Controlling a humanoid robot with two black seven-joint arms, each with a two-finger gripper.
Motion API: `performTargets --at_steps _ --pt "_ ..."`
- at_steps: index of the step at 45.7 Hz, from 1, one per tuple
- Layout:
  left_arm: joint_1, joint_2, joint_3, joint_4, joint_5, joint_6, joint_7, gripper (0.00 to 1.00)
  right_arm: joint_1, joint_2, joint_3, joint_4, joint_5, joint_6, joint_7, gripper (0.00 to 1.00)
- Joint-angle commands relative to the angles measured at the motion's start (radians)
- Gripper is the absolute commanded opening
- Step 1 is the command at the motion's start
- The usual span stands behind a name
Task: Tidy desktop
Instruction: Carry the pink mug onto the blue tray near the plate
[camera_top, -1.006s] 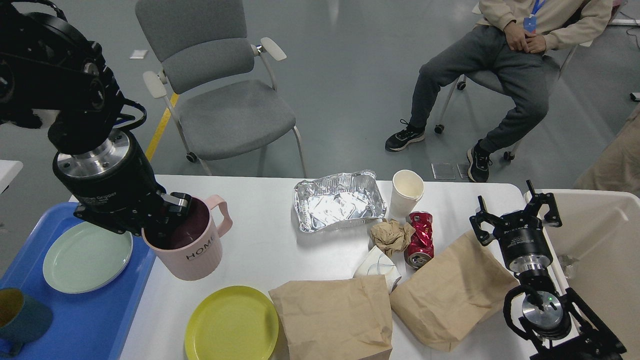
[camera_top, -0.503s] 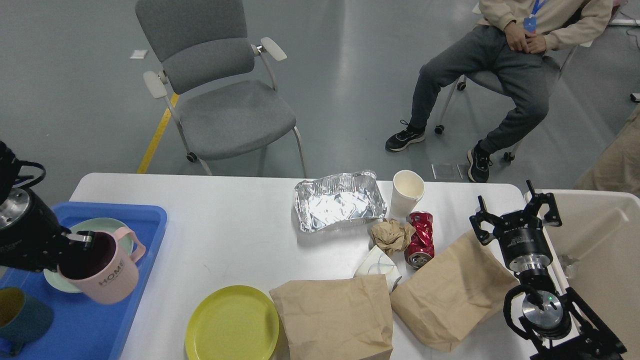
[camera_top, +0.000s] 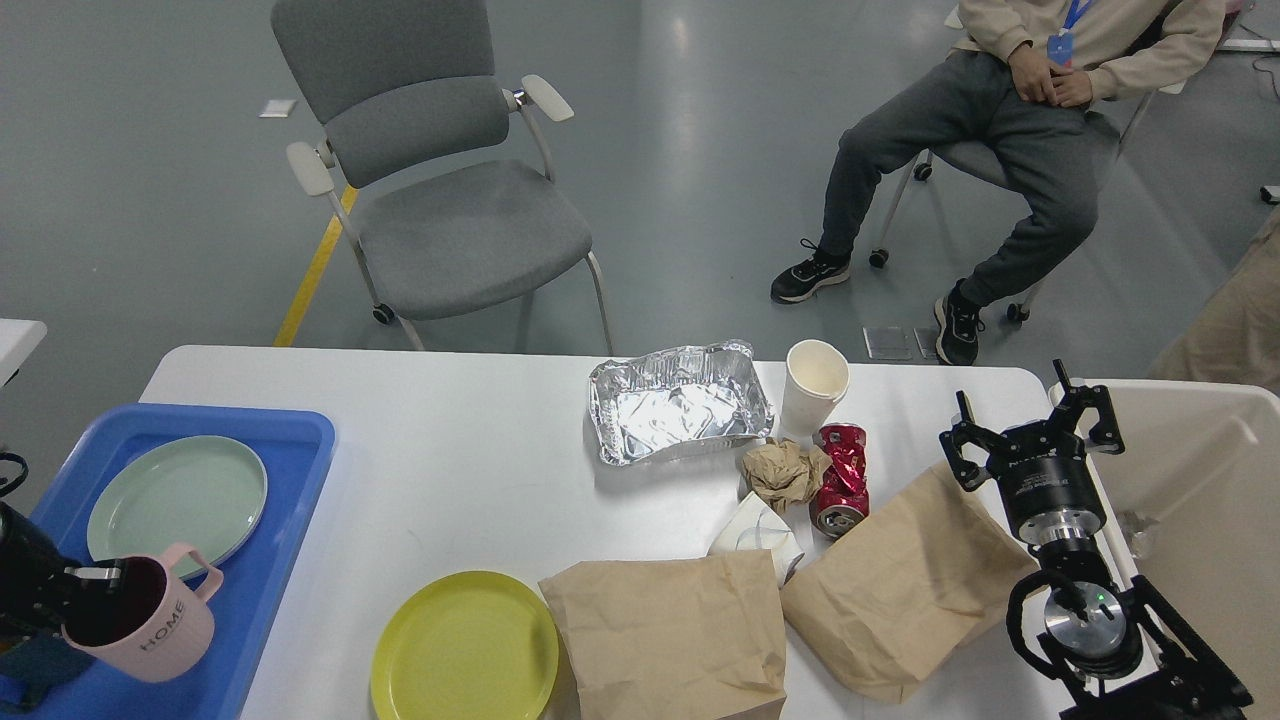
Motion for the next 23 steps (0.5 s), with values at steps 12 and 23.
performTargets --at_steps 12,23 --pt "0.108 0.008 -0.075 0.063 0.027 0.023 -0.004 0.00 0.000 0.001 0.001 -0.002 0.000 0.000 0.000 1.00" --pt "0.160 0.005 -0.131 0.110 0.027 0.023 -0.004 0.01 0.000 0.001 -0.001 0.000 0.000 0.000 0.000 1.00"
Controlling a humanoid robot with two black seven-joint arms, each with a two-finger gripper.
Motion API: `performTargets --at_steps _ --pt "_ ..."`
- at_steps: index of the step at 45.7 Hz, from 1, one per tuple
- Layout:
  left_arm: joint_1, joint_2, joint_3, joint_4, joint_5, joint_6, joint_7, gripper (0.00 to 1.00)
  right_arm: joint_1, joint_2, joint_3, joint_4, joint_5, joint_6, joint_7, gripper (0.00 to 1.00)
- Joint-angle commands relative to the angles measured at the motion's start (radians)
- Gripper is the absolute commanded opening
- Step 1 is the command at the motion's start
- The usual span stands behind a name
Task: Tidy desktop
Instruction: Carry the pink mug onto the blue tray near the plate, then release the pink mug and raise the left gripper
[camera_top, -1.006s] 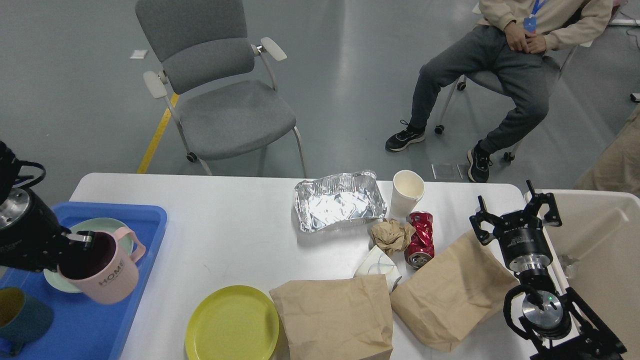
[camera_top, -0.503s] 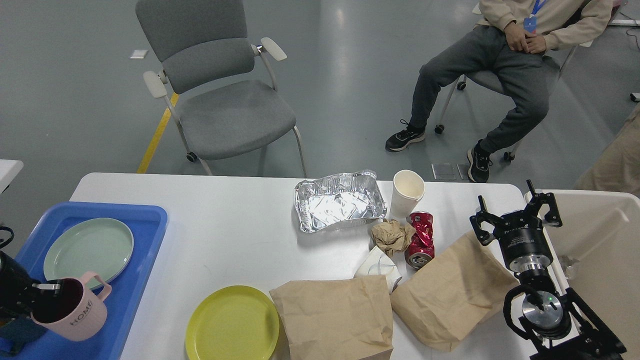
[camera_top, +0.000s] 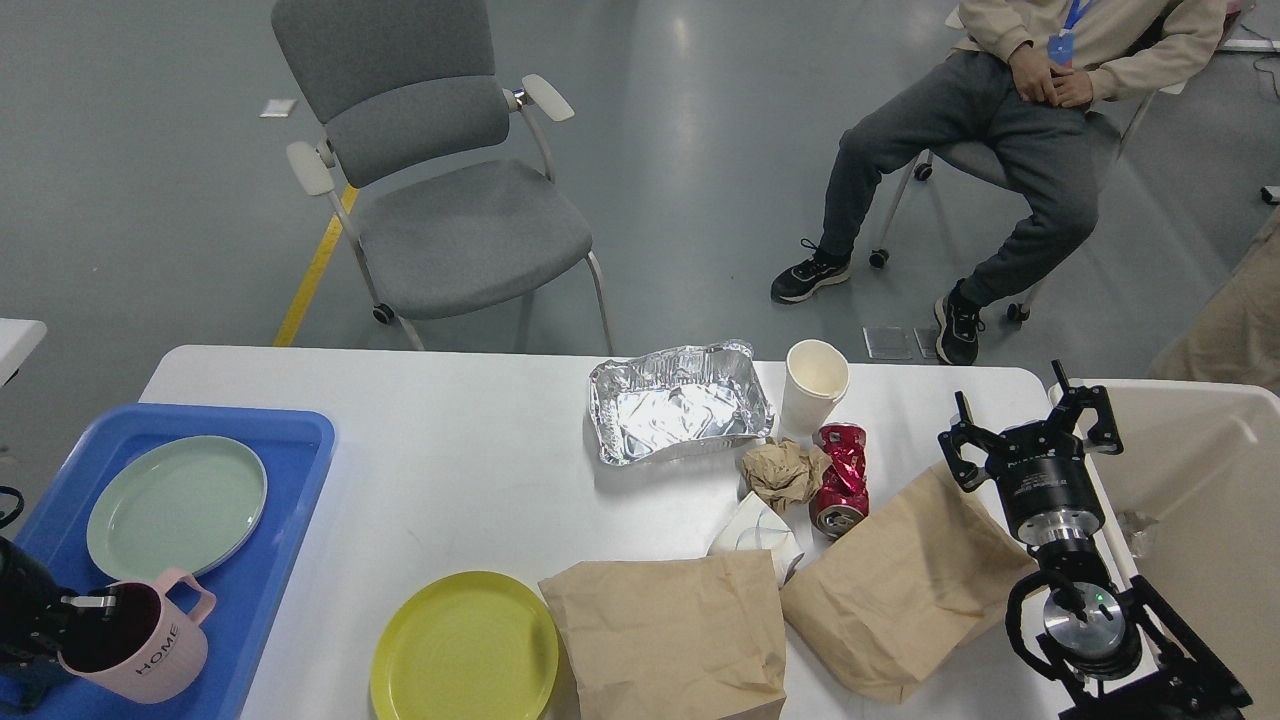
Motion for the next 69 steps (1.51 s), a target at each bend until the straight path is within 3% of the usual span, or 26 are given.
performTargets --at_steps 1,17,23,25,29,34,40,46,49,52,56,58,62,69 --pt "0.024 -0.003 -0.027 0.022 0.000 0.000 0.000 0.01 0.000 0.000 0.000 0.001 0.000 0.000 0.000 1.00" --pt "0.047 -0.003 -0.032 0.025 -0.005 0.004 0.000 0.03 0.000 -0.002 0.000 0.001 0.000 0.000 0.000 1.00" --pt "0.053 -0.003 -0.030 0.024 -0.013 0.020 0.000 0.11 0.000 0.000 0.001 0.001 0.000 0.000 0.000 1.00" --pt "0.053 -0.003 -0.030 0.024 -0.011 0.030 0.002 0.18 0.000 -0.002 0.000 0.001 0.000 0.000 0.000 1.00" --pt "0.053 -0.003 -0.030 0.021 -0.019 0.072 0.000 0.42 0.000 0.000 0.000 0.001 0.000 0.000 0.000 1.00" --pt "0.052 -0.001 -0.018 0.014 -0.066 0.092 0.003 0.53 0.000 0.000 0.001 0.000 0.000 0.000 0.000 1.00" --pt "0.050 0.007 -0.018 0.011 -0.091 0.090 0.000 0.78 0.000 0.000 0.000 0.000 0.000 0.000 0.000 1.00" --pt "0.050 0.016 -0.018 0.011 -0.125 0.093 0.002 0.85 0.000 0.000 0.000 0.000 0.000 0.000 0.000 1.00" --pt "0.050 0.019 -0.016 0.008 -0.155 0.096 -0.002 0.83 0.000 0.000 0.001 0.001 0.000 0.000 0.000 1.00" --pt "0.049 0.022 -0.016 0.002 -0.174 0.096 -0.002 0.70 0.000 0.000 0.001 0.001 0.000 0.000 0.000 1.00" --pt "0.046 0.048 -0.002 -0.018 -0.175 0.086 0.003 0.22 0.000 0.000 0.000 0.000 0.000 0.000 0.000 1.00" --pt "0.043 0.056 0.002 -0.027 -0.175 0.084 0.003 0.11 0.000 0.000 0.000 0.000 0.000 0.000 0.000 1.00" --pt "0.038 0.059 0.004 -0.041 -0.177 0.078 0.011 0.00 0.000 0.000 0.000 0.001 0.000 0.000 0.000 1.00" --pt "0.038 0.062 0.008 -0.044 -0.178 0.080 0.018 0.00 0.000 0.000 0.000 0.001 0.000 0.000 0.000 1.00"
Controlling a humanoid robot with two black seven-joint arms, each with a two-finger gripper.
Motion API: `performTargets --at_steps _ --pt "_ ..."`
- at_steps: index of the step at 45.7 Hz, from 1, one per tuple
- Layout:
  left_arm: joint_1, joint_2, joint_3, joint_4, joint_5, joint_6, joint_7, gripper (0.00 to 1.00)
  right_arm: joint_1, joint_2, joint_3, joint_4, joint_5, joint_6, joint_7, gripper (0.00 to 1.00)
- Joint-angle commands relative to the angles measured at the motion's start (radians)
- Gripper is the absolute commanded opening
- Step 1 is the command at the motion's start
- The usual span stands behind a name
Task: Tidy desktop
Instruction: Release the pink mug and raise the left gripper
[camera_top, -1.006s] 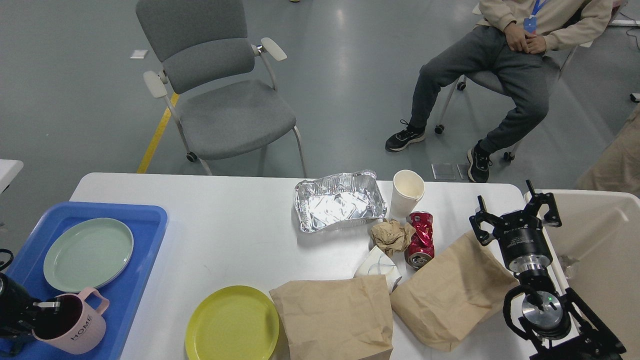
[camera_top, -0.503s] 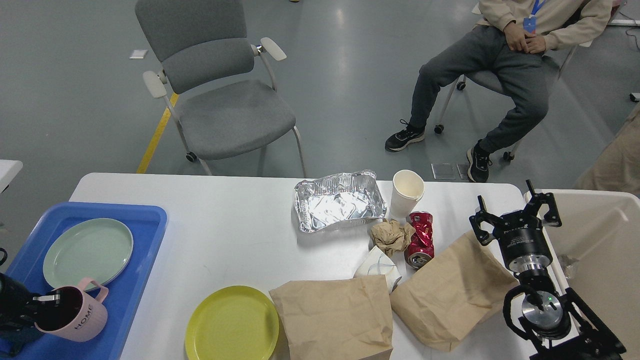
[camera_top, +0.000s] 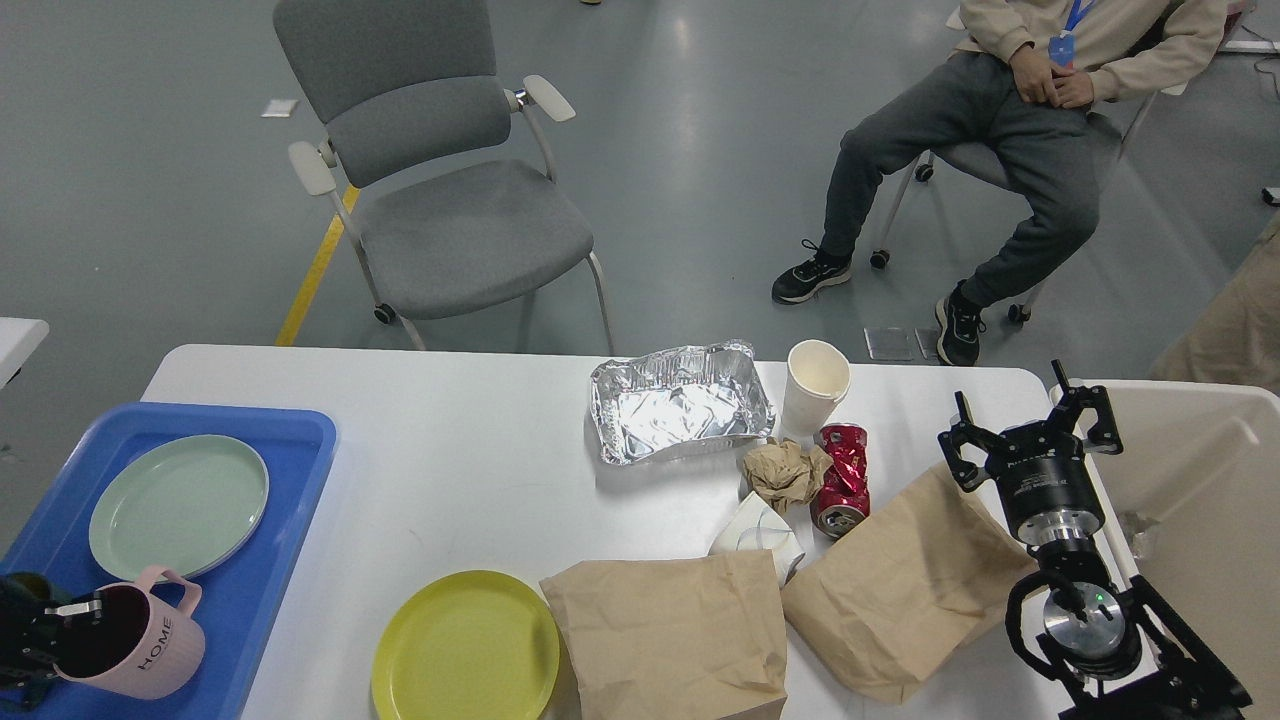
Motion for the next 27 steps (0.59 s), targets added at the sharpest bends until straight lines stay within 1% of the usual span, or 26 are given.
performTargets --at_steps 1,4,5,6,7,9,10,11,12,13,19,27 --pt "-0.002 0.003 0.002 -0.003 -0.002 0.005 0.004 0.00 0.000 -0.001 0.000 0.001 0.000 0.000 0.000 1.00" --pt "-0.002 0.003 0.001 -0.003 -0.002 0.014 0.003 0.00 0.000 0.000 0.000 0.001 0.000 0.000 0.000 1.00" --pt "-0.001 0.001 0.001 -0.003 -0.002 0.018 0.003 0.02 0.000 0.000 0.000 0.001 0.000 0.000 0.000 1.00" --pt "-0.002 0.000 0.001 -0.003 -0.002 0.023 0.003 0.06 0.000 0.000 0.001 0.001 0.000 0.000 0.000 1.00" --pt "-0.001 0.000 0.001 -0.003 0.000 0.028 0.003 0.16 0.000 0.000 0.000 0.001 0.000 0.000 0.000 1.00" --pt "-0.002 0.001 -0.001 0.001 -0.002 0.046 -0.006 0.48 0.000 0.000 0.001 0.000 0.000 0.000 0.000 1.00" --pt "-0.002 0.000 -0.001 0.001 -0.002 0.060 -0.009 0.62 0.000 0.000 0.000 0.001 0.000 0.000 0.000 1.00" --pt "-0.002 0.000 -0.004 0.001 -0.002 0.072 -0.011 0.73 0.000 0.000 0.001 0.001 0.000 0.000 0.000 1.00" --pt "-0.002 -0.002 -0.005 -0.001 -0.002 0.081 -0.011 0.80 0.000 0.000 0.000 0.001 0.000 0.000 0.000 1.00" --pt "-0.002 -0.003 -0.005 -0.001 -0.002 0.083 -0.011 0.84 0.000 0.000 0.000 0.001 0.000 0.000 0.000 1.00" --pt "-0.002 -0.003 -0.002 -0.003 -0.003 0.084 -0.012 0.92 0.000 0.000 0.000 0.001 0.000 0.000 0.000 1.00" --pt "-0.004 0.000 0.001 -0.003 -0.003 0.084 -0.008 0.94 0.000 0.000 0.001 0.001 0.000 0.000 0.000 1.00"
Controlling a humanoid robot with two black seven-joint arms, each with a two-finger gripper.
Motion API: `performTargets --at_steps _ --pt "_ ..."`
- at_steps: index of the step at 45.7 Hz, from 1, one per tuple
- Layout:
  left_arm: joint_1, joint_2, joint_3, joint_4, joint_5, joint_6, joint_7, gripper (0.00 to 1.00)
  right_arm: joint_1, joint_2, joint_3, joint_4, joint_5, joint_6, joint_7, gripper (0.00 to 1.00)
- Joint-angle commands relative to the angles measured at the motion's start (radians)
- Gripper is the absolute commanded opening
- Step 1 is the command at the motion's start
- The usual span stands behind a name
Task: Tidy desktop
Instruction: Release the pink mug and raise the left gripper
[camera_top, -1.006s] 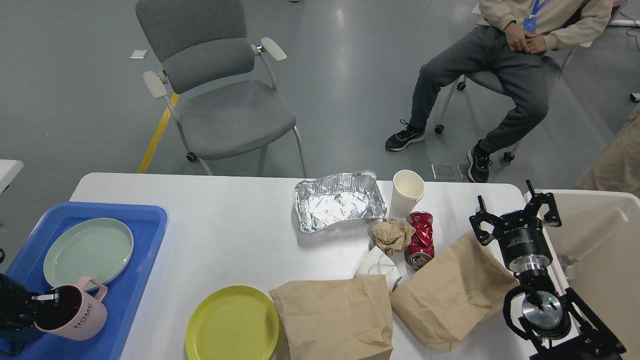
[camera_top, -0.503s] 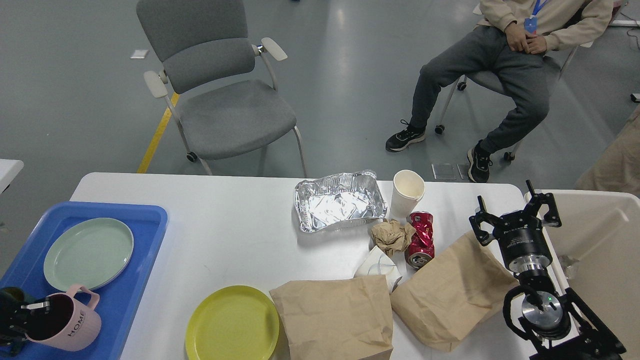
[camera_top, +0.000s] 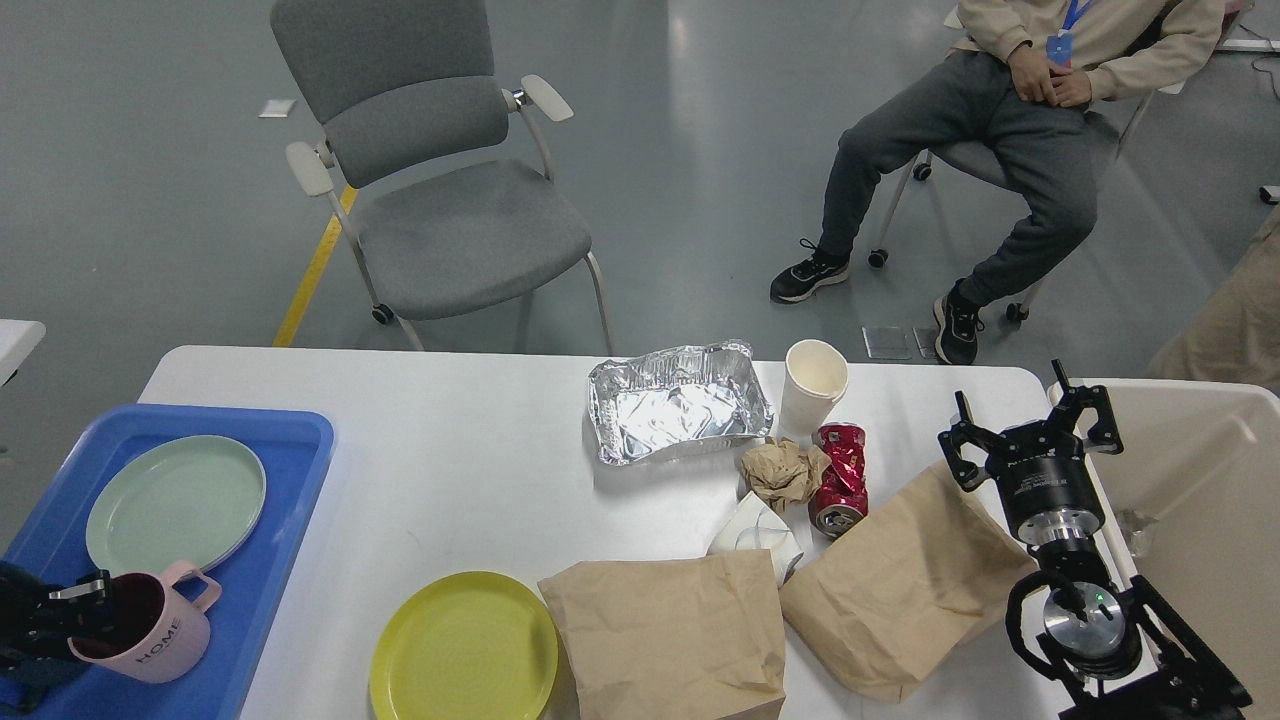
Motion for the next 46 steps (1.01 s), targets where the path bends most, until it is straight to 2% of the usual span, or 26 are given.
performTargets --at_steps 1,12,20,27,34,40,46 --pt "0.000 0.002 0.001 0.000 0.000 0.000 0.003 0.95 0.000 0.000 0.000 -0.001 0.000 0.000 0.000 1.00" --pt "-0.012 0.004 0.004 -0.005 0.000 -0.029 0.006 0.95 0.000 0.000 0.000 0.000 0.000 0.000 0.000 1.00" --pt "-0.104 -0.003 0.082 -0.034 -0.011 -0.086 0.006 0.95 0.000 0.000 0.000 0.000 0.000 0.000 0.000 1.00" --pt "-0.297 -0.012 0.265 -0.141 -0.071 -0.089 0.005 0.95 0.000 0.000 0.000 0.000 0.000 0.000 0.000 1.00" --pt "-0.550 -0.047 0.454 -0.304 -0.101 -0.087 0.006 0.95 0.000 -0.001 0.000 0.000 0.000 0.000 0.000 1.00" --pt "-0.764 -0.180 0.601 -0.439 -0.135 -0.086 0.008 0.95 0.000 -0.001 0.000 0.000 0.000 0.000 0.000 1.00" --pt "-0.925 -0.321 0.641 -0.564 -0.227 -0.089 0.013 0.95 0.000 -0.001 0.000 0.000 0.000 0.000 0.000 1.00"
